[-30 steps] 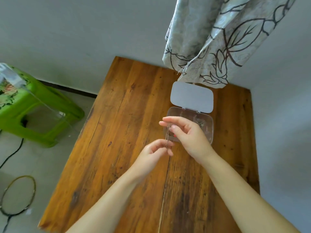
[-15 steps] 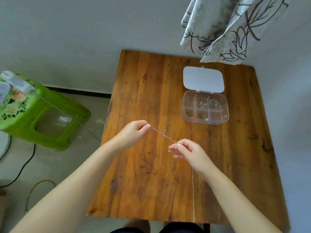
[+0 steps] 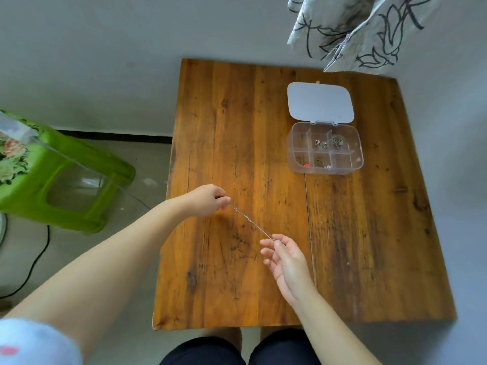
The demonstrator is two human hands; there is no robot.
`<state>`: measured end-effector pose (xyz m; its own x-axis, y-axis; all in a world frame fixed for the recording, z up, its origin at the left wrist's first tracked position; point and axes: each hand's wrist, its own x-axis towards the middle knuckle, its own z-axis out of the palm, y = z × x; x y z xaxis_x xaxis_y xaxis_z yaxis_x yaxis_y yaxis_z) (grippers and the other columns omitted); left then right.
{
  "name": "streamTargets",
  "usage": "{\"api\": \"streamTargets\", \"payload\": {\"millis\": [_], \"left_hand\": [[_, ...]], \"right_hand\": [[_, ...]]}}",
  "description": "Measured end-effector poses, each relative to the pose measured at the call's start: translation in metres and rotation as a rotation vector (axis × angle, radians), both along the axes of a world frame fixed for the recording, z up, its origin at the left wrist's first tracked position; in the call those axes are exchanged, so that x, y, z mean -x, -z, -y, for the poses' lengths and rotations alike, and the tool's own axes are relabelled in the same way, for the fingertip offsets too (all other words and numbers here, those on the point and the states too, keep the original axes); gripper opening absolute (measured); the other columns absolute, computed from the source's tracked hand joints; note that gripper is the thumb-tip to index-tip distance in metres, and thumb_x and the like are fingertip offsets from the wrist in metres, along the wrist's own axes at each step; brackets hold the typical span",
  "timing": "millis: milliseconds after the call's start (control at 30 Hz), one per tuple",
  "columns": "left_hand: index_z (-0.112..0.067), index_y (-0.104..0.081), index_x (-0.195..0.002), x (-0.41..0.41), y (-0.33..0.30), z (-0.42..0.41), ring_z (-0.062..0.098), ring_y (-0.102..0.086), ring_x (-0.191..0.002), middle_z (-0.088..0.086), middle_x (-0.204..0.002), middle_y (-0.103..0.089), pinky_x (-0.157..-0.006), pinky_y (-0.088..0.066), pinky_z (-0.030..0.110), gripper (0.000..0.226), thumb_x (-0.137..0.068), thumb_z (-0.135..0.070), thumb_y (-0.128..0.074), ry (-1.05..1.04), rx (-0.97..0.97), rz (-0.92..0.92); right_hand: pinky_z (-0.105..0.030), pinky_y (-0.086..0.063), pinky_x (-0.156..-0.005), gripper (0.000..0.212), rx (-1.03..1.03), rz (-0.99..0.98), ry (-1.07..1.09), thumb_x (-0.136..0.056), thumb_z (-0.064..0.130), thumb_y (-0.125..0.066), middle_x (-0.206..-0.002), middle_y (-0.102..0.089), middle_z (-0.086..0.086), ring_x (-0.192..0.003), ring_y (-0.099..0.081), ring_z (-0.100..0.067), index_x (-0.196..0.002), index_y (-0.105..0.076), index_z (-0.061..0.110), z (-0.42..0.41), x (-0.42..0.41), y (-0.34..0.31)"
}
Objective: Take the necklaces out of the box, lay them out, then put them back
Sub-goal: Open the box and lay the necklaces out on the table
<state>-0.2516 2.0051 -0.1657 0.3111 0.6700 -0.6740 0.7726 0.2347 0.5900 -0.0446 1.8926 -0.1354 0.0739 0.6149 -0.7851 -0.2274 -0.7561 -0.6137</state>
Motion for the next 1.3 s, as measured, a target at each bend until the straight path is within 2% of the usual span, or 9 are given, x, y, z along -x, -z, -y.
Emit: {"api": "streamTargets", "payload": {"millis": [100, 200, 400, 467, 700, 867, 1000, 1167, 1300], "left_hand": [[-0.014, -0.062, -0.079, 0.001, 0.004, -0.006, 0.019, -0.053, -0.072, 0.0, -0.076, -0.056, -0.064, -0.043, 0.03, 0.029, -0.096, -0.029, -0.043, 0.023, -0.036, -0.018], [-0.016, -0.059, -0.078, 0.0, 0.006, -0.012, 0.019, -0.055, -0.074, -0.001, -0.077, -0.057, -0.064, -0.043, 0.029, 0.026, -0.095, -0.028, -0.044, 0.043, -0.093, -0.039], [-0.016, -0.059, -0.082, -0.004, 0.008, -0.016, 0.023, -0.058, -0.079, 0.005, -0.085, -0.062, -0.073, -0.051, 0.037, 0.022, -0.095, -0.026, -0.045, 0.073, -0.166, -0.065], [-0.016, -0.058, -0.081, -0.004, 0.008, -0.017, 0.024, -0.058, -0.078, 0.006, -0.085, -0.062, -0.073, -0.05, 0.038, 0.022, -0.095, -0.026, -0.045, 0.073, -0.182, -0.065], [-0.01, -0.064, -0.087, -0.002, 0.009, -0.022, 0.023, -0.061, -0.08, 0.007, -0.088, -0.066, -0.076, -0.054, 0.04, 0.022, -0.093, -0.027, -0.05, 0.125, -0.214, -0.065], [-0.01, -0.064, -0.091, -0.007, 0.011, -0.021, 0.022, -0.059, -0.077, 0.004, -0.085, -0.064, -0.071, -0.053, 0.037, 0.022, -0.093, -0.027, -0.05, 0.262, -0.267, -0.119], [-0.011, -0.057, -0.087, -0.011, 0.017, -0.016, 0.021, -0.052, -0.073, 0.005, -0.084, -0.06, -0.063, -0.046, 0.032, 0.022, -0.095, -0.027, -0.044, 0.466, -0.338, -0.251], [-0.01, -0.058, -0.106, -0.018, 0.023, -0.012, 0.026, -0.055, -0.097, 0.008, -0.103, -0.062, -0.079, -0.045, 0.036, 0.028, -0.096, -0.03, -0.041, 0.633, -0.483, -0.336], [-0.009, -0.054, -0.11, -0.021, 0.025, -0.012, 0.027, -0.054, -0.101, 0.009, -0.109, -0.059, -0.083, -0.044, 0.036, 0.029, -0.096, -0.031, -0.041, 0.636, -0.563, -0.354]], "right_hand": [[-0.025, -0.05, -0.067, 0.011, -0.015, 0.063, 0.016, -0.097, 0.008, -0.046, -0.097, -0.07, -0.012, -0.074, -0.064, -0.014, -0.098, -0.056, 0.011, 0.002, 0.008, 0.004], [-0.023, -0.05, -0.062, 0.012, -0.05, 0.095, 0.016, -0.095, 0.006, -0.051, -0.085, -0.069, -0.009, -0.065, -0.061, -0.01, -0.097, -0.062, 0.01, 0.005, 0.01, 0.005], [-0.018, -0.053, -0.059, 0.016, -0.065, -0.104, 0.109, -0.091, 0.002, -0.054, -0.08, -0.066, -0.005, -0.07, -0.059, -0.01, -0.098, -0.067, 0.007, 0.002, 0.005, 0.006], [-0.018, -0.054, -0.059, 0.016, -0.061, -0.111, 0.1, -0.092, 0.003, -0.053, -0.081, -0.066, -0.005, -0.071, -0.06, -0.01, -0.096, -0.069, 0.007, 0.002, 0.003, 0.008], [-0.019, -0.052, -0.059, 0.012, 0.046, 0.161, -0.232, -0.09, 0.006, -0.058, -0.092, -0.07, -0.007, -0.076, -0.065, -0.012, -0.1, -0.06, 0.013, 0.006, 0.012, 0.021], [-0.014, -0.051, -0.054, 0.007, 0.039, 0.335, -0.528, -0.093, 0.01, -0.055, -0.081, -0.067, -0.002, -0.061, -0.061, -0.006, -0.09, -0.059, 0.015, 0.02, 0.037, 0.029], [-0.013, -0.048, -0.056, 0.004, -0.044, 0.482, -0.667, -0.094, 0.016, -0.054, -0.074, -0.059, 0.006, -0.063, -0.057, -0.004, -0.093, -0.055, 0.019, 0.033, 0.046, 0.036], [-0.011, -0.04, -0.053, 0.007, -0.12, 0.596, -0.822, -0.095, 0.02, -0.053, -0.07, -0.051, 0.012, -0.06, -0.051, -0.001, -0.089, -0.05, 0.022, 0.036, 0.043, 0.041], [-0.013, -0.04, -0.054, 0.01, -0.188, 0.646, -0.954, -0.096, 0.021, -0.05, -0.083, -0.056, 0.005, -0.062, -0.048, -0.003, -0.086, -0.049, 0.022, 0.036, 0.042, 0.042]]}}
